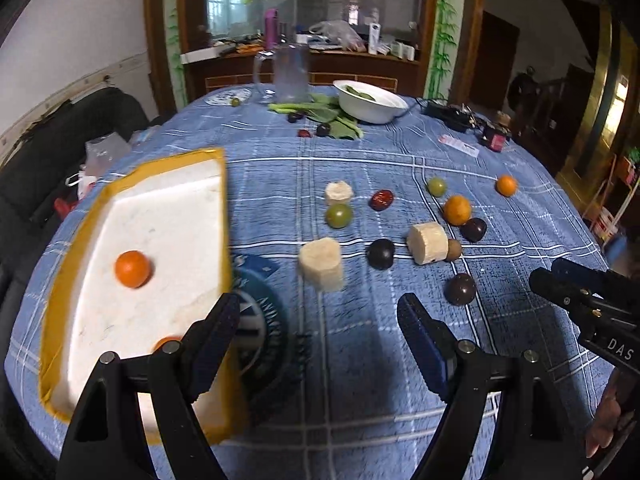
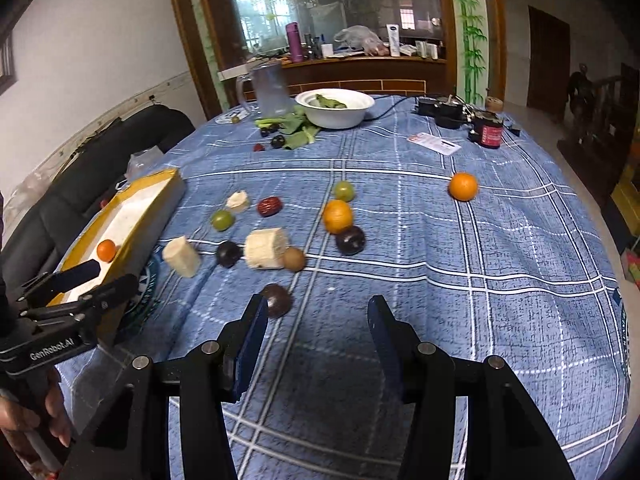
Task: Organize fruits
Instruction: 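Withdraw both open tools from the tray back over the table, then grasp a beige yam piece with the left tool while the right tool grasps an orange, then lower the yam piece into the tray with the left tool while the right releases its orange there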
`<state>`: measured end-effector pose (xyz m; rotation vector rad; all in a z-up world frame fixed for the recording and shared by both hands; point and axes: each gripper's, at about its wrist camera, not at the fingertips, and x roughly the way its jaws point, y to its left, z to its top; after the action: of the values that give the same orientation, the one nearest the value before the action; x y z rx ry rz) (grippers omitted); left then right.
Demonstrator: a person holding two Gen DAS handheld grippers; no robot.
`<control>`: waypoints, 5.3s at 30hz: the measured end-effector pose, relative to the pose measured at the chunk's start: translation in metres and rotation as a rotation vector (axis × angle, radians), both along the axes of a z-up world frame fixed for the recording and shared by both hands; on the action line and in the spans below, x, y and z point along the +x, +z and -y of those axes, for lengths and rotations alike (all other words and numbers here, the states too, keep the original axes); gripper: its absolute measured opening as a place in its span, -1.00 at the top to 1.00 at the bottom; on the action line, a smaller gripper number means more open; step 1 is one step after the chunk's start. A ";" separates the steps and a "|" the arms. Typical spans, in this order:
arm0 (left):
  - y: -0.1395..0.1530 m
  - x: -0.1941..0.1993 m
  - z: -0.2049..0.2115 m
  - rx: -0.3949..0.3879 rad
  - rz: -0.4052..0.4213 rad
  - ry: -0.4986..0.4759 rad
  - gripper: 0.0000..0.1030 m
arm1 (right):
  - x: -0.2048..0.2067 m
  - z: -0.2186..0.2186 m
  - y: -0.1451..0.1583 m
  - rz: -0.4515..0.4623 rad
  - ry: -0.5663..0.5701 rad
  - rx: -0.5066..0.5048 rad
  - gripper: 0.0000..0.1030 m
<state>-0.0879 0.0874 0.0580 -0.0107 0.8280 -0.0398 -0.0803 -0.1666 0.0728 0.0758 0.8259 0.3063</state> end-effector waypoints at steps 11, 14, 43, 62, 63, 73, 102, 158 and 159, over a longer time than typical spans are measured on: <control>-0.021 0.043 -0.005 -0.047 -0.068 -0.026 -0.55 | 0.032 0.004 -0.009 -0.062 0.009 0.066 -0.08; -0.021 0.048 -0.003 -0.044 -0.067 -0.043 -0.55 | 0.042 -0.002 -0.010 -0.055 0.013 0.064 -0.08; -0.032 0.060 -0.004 -0.074 0.036 -0.072 0.36 | 0.202 0.087 -0.052 -0.136 -0.344 -0.150 0.29; -0.026 0.062 -0.061 -0.099 0.058 -0.002 0.50 | 0.122 0.093 -0.023 -0.068 -0.276 -0.077 0.29; -0.024 0.060 -0.064 -0.118 0.053 -0.014 0.50 | 0.119 0.092 -0.022 -0.066 -0.271 -0.069 0.29; -0.027 0.050 -0.032 -0.041 0.026 -0.136 0.44 | 0.091 0.050 -0.006 -0.039 -0.154 0.024 0.28; 0.018 -0.037 -0.121 -0.167 0.065 0.086 0.34 | 0.018 -0.049 0.038 0.038 0.099 0.002 0.27; -0.021 -0.006 -0.249 -0.105 -0.021 0.359 -0.21 | 0.044 -0.336 -0.013 -0.040 0.496 -0.150 0.16; -0.021 -0.007 -0.249 -0.111 -0.019 0.358 -0.22 | 0.044 -0.335 -0.012 -0.041 0.495 -0.140 0.12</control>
<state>-0.0949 0.3361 0.0372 -0.2638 0.8316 0.2525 -0.0365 0.1681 0.0612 -0.2586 0.8985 0.7129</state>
